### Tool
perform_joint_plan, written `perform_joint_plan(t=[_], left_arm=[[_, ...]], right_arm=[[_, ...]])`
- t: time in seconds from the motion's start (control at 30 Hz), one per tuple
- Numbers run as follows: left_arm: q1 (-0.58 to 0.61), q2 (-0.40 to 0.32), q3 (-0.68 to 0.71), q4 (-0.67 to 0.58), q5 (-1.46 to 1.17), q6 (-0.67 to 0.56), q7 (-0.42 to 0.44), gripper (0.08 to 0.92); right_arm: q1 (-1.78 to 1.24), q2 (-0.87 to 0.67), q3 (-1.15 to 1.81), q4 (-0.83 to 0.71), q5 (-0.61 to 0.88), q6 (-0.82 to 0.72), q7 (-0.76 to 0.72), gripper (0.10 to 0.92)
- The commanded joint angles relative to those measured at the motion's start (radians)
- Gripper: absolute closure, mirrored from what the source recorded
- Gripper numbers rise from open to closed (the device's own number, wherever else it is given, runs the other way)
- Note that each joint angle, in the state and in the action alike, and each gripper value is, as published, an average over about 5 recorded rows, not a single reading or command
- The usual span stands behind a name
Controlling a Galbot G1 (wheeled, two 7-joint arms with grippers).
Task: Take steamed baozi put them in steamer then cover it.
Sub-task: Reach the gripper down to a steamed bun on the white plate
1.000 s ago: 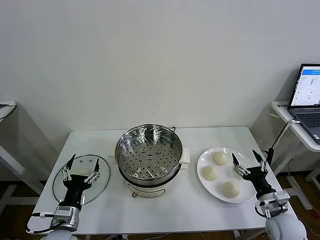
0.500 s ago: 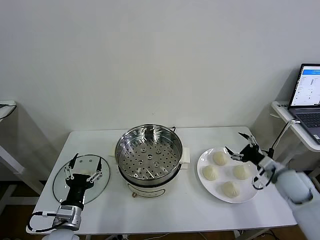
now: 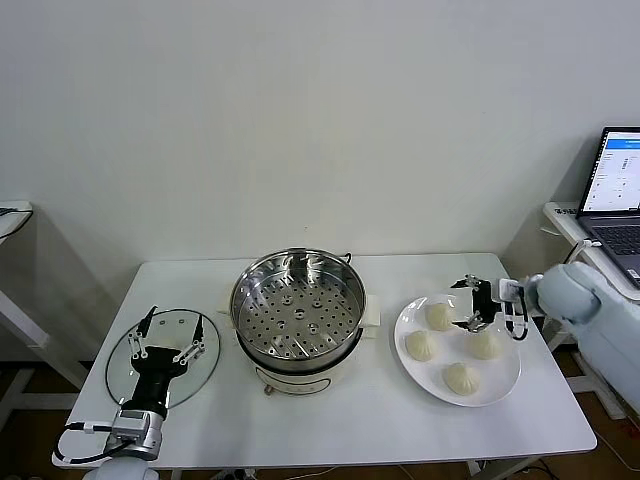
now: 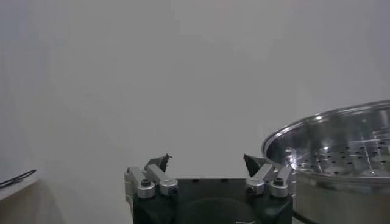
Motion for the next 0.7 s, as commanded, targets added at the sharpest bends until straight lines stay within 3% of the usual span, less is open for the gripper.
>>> perform_joint_plan(t=[0.03,0.7], left_arm=[[0.001,0.0,-0.005,0.0,-0.003,0.002,0.001,0.177],[0.007,-0.007,-0.01,0.002,-0.004,-0.005,0.007,0.177]], right_arm=[[0.269,0.117,-0.288,-0.202,-0.088,-0.013,-0.158,0.203],[0.217,0.298,-0.261,-0.382,-0.181,-0.006,-0.106,0.203]])
